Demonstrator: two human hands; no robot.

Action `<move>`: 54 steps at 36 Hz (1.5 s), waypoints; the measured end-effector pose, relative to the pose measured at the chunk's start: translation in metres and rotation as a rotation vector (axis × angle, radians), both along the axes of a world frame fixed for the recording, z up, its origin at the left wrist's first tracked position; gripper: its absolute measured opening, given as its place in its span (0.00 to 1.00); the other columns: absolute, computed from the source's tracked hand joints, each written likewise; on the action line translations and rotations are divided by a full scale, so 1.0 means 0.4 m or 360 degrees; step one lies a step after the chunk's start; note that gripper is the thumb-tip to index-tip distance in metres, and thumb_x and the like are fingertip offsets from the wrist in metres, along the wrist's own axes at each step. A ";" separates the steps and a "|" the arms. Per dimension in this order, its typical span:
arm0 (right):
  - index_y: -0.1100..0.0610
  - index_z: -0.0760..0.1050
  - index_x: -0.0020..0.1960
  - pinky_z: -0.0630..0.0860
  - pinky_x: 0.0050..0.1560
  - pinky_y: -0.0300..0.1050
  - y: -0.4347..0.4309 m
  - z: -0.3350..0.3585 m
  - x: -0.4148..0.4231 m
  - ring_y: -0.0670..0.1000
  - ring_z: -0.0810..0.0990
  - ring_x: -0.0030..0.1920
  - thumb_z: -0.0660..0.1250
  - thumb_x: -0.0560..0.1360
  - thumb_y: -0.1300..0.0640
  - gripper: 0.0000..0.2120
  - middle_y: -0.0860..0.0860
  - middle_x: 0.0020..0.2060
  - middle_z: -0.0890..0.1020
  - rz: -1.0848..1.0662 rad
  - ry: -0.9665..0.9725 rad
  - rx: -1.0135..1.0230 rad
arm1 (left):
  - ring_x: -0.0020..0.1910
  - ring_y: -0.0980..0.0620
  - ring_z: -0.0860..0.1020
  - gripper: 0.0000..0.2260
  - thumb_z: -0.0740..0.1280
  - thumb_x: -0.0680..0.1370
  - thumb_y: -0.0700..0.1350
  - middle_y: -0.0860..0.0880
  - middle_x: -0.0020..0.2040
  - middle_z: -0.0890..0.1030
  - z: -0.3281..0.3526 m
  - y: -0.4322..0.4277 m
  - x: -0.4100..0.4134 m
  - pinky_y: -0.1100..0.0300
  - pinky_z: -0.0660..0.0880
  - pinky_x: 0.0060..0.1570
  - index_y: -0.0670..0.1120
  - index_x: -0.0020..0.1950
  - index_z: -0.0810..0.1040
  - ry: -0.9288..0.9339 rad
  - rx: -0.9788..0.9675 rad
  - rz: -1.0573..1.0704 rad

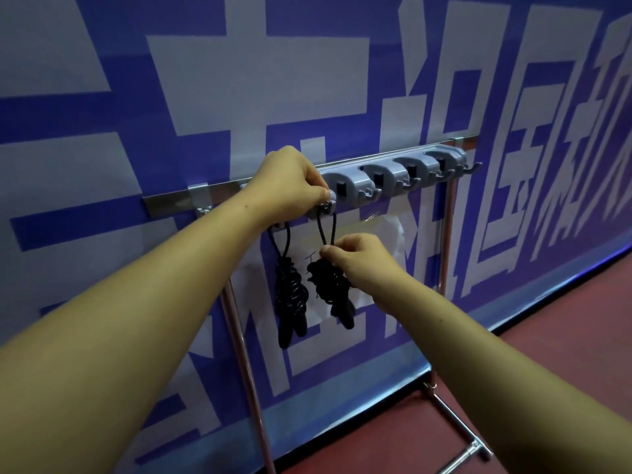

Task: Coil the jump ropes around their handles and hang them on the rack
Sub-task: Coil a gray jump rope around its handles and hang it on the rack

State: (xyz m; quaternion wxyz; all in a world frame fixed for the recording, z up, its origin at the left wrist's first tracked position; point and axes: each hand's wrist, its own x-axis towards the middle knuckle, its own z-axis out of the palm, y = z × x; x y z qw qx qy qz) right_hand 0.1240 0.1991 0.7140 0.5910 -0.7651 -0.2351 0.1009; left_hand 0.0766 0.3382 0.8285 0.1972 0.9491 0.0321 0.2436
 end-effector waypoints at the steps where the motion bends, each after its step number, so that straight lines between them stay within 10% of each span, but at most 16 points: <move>1: 0.63 0.82 0.52 0.74 0.30 0.34 0.002 -0.003 -0.002 0.46 0.84 0.36 0.68 0.82 0.55 0.11 0.55 0.42 0.86 0.0004 -0.0012 -0.0019 | 0.42 0.57 0.83 0.05 0.75 0.77 0.49 0.52 0.42 0.87 -0.001 -0.002 -0.005 0.66 0.76 0.38 0.49 0.48 0.89 0.0002 0.0003 -0.0002; 8: 0.55 0.71 0.71 0.75 0.44 0.38 -0.037 0.012 -0.038 0.50 0.81 0.56 0.74 0.78 0.53 0.25 0.52 0.60 0.78 -0.0031 -0.0036 -0.0033 | 0.41 0.58 0.82 0.06 0.70 0.78 0.43 0.53 0.39 0.85 -0.008 -0.050 -0.054 0.60 0.81 0.45 0.47 0.48 0.88 -0.0356 0.0011 0.0017; 20: 0.55 0.82 0.40 0.82 0.43 0.51 -0.444 -0.111 -0.159 0.57 0.86 0.42 0.70 0.72 0.60 0.03 0.58 0.38 0.86 -0.0243 -0.0286 -0.0725 | 0.28 0.56 0.78 0.06 0.71 0.78 0.39 0.45 0.32 0.83 -0.312 -0.417 -0.085 0.61 0.76 0.33 0.40 0.42 0.84 0.0377 -0.0476 -0.0790; 31: 0.52 0.82 0.46 0.83 0.50 0.50 -1.027 -0.606 -0.195 0.54 0.85 0.45 0.70 0.74 0.57 0.02 0.51 0.40 0.85 -0.0632 0.0312 -0.1138 | 0.33 0.51 0.83 0.05 0.73 0.74 0.45 0.45 0.36 0.85 -0.855 -0.881 0.036 0.56 0.80 0.36 0.45 0.41 0.84 0.1162 -0.0476 -0.1080; 37: 0.53 0.78 0.39 0.73 0.36 0.42 -1.195 -0.938 -0.196 0.50 0.78 0.35 0.68 0.76 0.58 0.07 0.50 0.33 0.81 -0.0749 0.0689 -0.1142 | 0.28 0.54 0.78 0.06 0.72 0.75 0.43 0.42 0.33 0.85 -1.252 -1.077 0.090 0.63 0.72 0.33 0.44 0.40 0.83 0.1579 -0.0305 -0.1035; 54: 0.55 0.80 0.56 0.76 0.51 0.46 -1.315 -1.652 -0.173 0.58 0.80 0.54 0.67 0.75 0.59 0.11 0.55 0.53 0.84 -0.0816 0.1225 -0.1222 | 0.59 0.35 0.77 0.20 0.70 0.78 0.51 0.34 0.60 0.80 -2.063 -1.254 0.132 0.52 0.70 0.48 0.35 0.60 0.76 0.1990 -0.0170 -0.0379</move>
